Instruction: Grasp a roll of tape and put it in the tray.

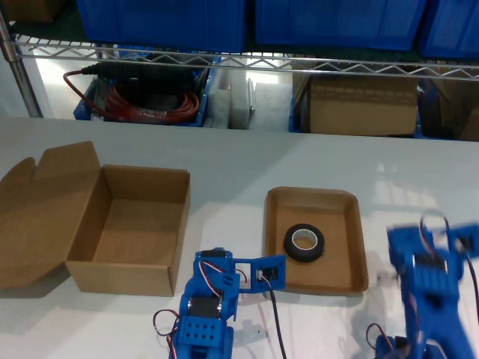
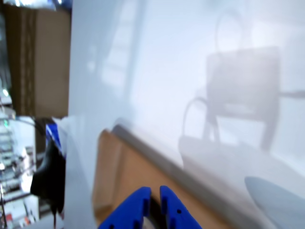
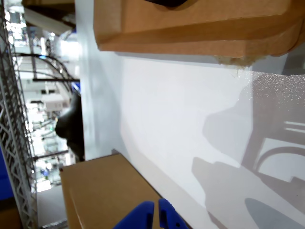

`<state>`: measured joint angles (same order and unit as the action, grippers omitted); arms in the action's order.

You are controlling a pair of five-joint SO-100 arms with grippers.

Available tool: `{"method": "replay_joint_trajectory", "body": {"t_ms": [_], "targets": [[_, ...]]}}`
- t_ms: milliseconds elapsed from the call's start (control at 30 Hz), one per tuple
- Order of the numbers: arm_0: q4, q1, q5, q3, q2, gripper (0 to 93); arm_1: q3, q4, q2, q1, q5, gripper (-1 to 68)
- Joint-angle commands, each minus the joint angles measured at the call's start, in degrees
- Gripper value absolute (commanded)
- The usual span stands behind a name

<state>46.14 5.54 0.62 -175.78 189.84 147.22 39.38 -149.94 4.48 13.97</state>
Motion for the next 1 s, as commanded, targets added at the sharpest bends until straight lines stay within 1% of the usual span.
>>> {"method": "replay_joint_trajectory", "body": {"t_ms": [0,133,200,967], "targets": [[-0.7,-0.53,-0.18,-1.85,0.62,0.2,17.31,0.35,-21.71,3.16,0.62,0.2],[-0.7,-0.53,-0.18,-1.85,0.62,0.2,25.75,9.14,-35.24,3.96,-0.44,0.1],[-0.7,-0.53,-0.18,-1.85,0.62,0.2,26.89,11.25,-38.23,4.31,-0.53,0.1],[-0.7,-0.53,-0.18,-1.85,0.62,0.2,26.81,12.57,-38.23,4.83,-1.85,0.1]]}}
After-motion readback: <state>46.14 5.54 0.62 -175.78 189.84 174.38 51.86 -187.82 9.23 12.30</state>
